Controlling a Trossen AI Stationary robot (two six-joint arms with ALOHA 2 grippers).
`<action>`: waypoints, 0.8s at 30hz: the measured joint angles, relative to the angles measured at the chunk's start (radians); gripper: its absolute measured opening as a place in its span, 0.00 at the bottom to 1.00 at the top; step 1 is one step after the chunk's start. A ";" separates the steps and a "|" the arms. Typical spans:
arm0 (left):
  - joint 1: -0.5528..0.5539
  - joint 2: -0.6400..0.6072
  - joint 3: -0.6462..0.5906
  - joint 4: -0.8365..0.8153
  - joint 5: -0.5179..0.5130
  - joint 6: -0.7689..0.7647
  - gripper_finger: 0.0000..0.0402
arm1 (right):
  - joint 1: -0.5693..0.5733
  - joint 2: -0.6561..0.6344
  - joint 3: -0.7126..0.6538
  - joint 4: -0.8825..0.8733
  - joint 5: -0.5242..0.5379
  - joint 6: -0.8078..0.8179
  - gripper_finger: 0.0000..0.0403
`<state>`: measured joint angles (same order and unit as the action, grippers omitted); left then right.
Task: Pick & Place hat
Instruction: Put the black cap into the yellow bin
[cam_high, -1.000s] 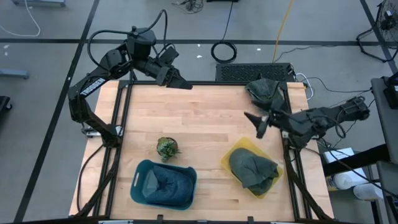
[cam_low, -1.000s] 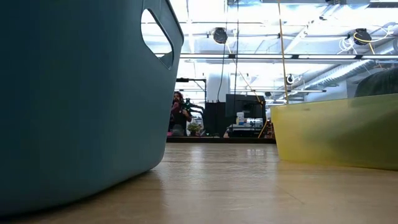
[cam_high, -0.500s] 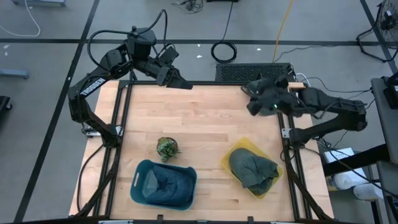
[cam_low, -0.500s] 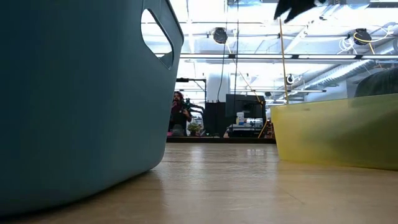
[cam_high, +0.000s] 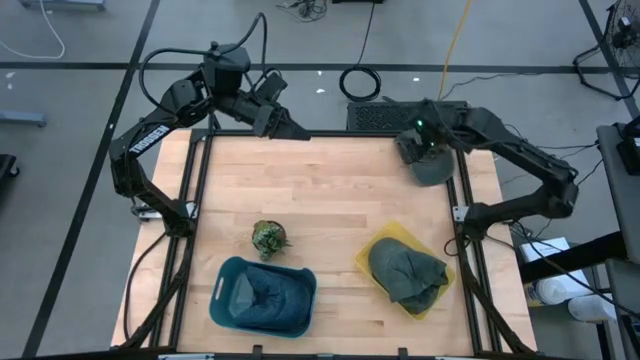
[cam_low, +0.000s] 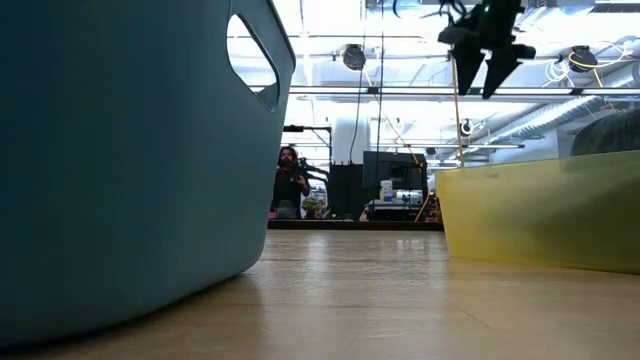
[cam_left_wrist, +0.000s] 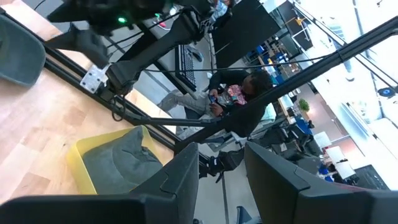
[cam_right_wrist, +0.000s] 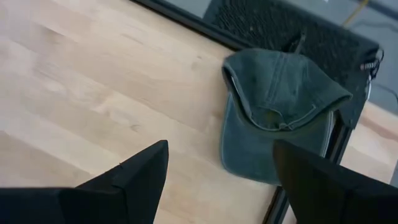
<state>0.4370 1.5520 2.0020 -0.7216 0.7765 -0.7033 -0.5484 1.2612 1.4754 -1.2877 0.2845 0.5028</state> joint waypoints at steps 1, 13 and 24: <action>0.000 0.000 0.000 0.003 0.000 0.000 0.34 | -0.022 0.011 0.000 0.001 -0.013 -0.008 0.68; 0.000 0.000 0.000 0.027 0.000 0.000 0.34 | -0.189 0.169 0.000 0.009 -0.107 -0.118 0.68; 0.000 0.000 0.000 0.027 0.000 0.011 0.34 | -0.237 0.325 0.000 0.055 -0.103 -0.119 0.68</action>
<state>0.4370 1.5524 2.0022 -0.6951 0.7765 -0.6921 -0.7853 1.5863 1.4754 -1.2325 0.1816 0.3839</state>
